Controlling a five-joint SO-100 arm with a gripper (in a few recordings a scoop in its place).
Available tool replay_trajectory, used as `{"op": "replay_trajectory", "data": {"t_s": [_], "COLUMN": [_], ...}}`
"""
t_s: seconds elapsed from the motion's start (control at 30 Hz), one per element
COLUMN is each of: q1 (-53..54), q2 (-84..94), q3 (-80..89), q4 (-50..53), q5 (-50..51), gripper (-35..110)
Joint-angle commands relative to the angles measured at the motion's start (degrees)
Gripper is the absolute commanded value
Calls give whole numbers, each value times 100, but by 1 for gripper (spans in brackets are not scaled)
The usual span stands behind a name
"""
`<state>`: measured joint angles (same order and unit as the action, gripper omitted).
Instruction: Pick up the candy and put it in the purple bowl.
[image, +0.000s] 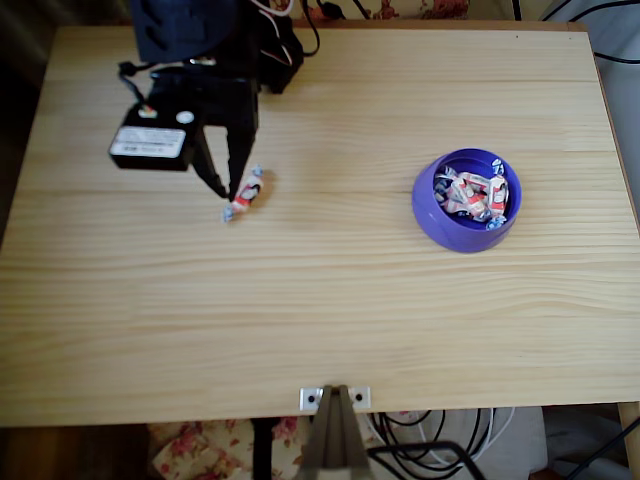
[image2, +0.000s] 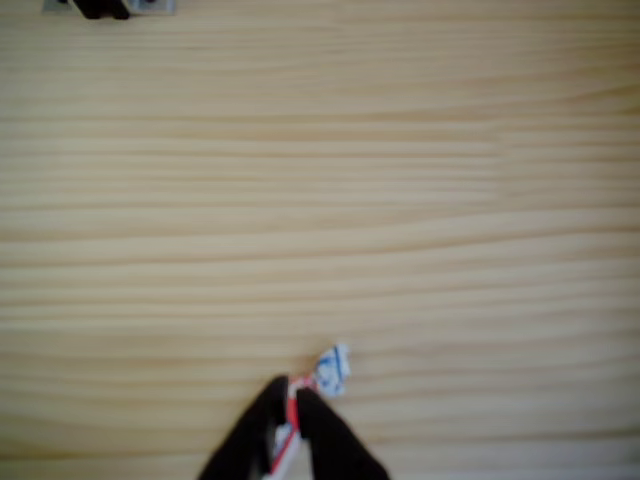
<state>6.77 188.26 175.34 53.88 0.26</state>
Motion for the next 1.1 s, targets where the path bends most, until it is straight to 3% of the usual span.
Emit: {"op": "replay_trajectory", "data": {"t_s": [0.0, 1.07], "q1": [62, 246], "q2": [79, 79], "q3": [-132, -132], "q4": [105, 105], "q5": [70, 281], "gripper": [0, 0]}}
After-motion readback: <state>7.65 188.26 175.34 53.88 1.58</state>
